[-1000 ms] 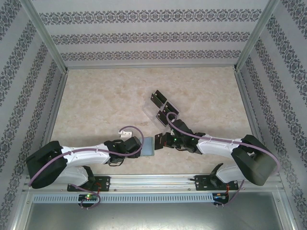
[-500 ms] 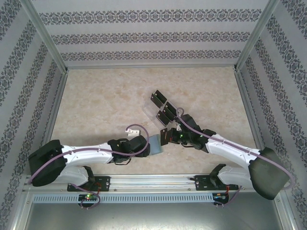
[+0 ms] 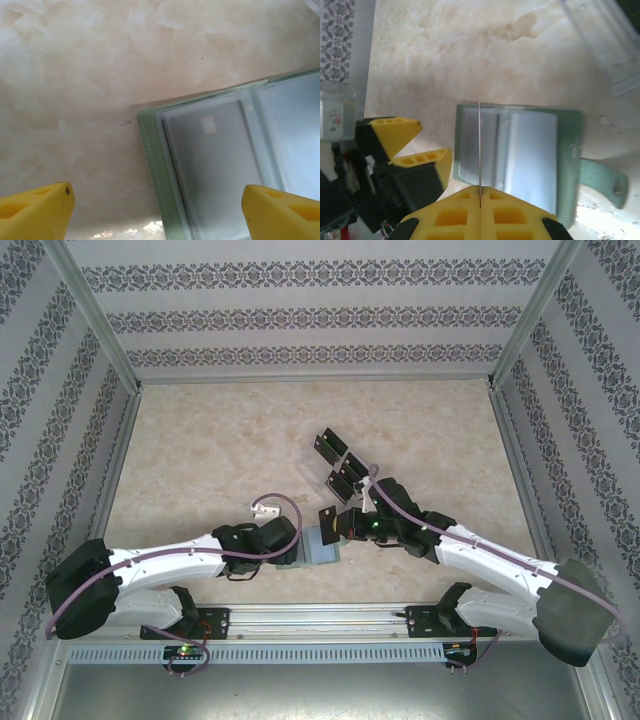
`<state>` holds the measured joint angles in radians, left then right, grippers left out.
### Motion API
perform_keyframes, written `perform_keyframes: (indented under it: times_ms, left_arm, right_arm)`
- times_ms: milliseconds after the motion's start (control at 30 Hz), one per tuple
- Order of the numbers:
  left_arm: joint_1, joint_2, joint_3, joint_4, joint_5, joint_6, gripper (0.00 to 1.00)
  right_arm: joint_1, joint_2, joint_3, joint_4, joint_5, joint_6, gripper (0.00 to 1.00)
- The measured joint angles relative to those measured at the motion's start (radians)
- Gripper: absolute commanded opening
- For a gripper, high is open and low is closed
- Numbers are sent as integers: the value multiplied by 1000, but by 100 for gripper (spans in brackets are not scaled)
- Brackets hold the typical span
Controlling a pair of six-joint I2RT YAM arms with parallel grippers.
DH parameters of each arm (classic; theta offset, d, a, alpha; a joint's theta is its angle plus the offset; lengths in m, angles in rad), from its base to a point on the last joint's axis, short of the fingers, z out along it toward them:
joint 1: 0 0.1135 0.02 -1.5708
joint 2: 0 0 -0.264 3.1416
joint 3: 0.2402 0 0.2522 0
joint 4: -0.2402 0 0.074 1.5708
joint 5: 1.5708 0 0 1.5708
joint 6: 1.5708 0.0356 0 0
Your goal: Put the credit cards into the card holder
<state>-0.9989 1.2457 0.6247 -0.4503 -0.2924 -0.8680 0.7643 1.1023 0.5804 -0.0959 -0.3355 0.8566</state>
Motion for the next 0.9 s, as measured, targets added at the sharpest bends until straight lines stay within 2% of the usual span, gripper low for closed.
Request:
perform_keyframes:
  times_ms: [233,600,900]
  left_arm:
    - [0,24,-10,3,19,38,86]
    - [0,121,-8,5,26,46,85]
    - [0,135,10,-17,13,30,83]
  right_arm:
    - [57,47,-39,102,-11,1,0]
    - [57,125,-116,223,-14,8,0]
    - [57,170,-158,329,-14,20,0]
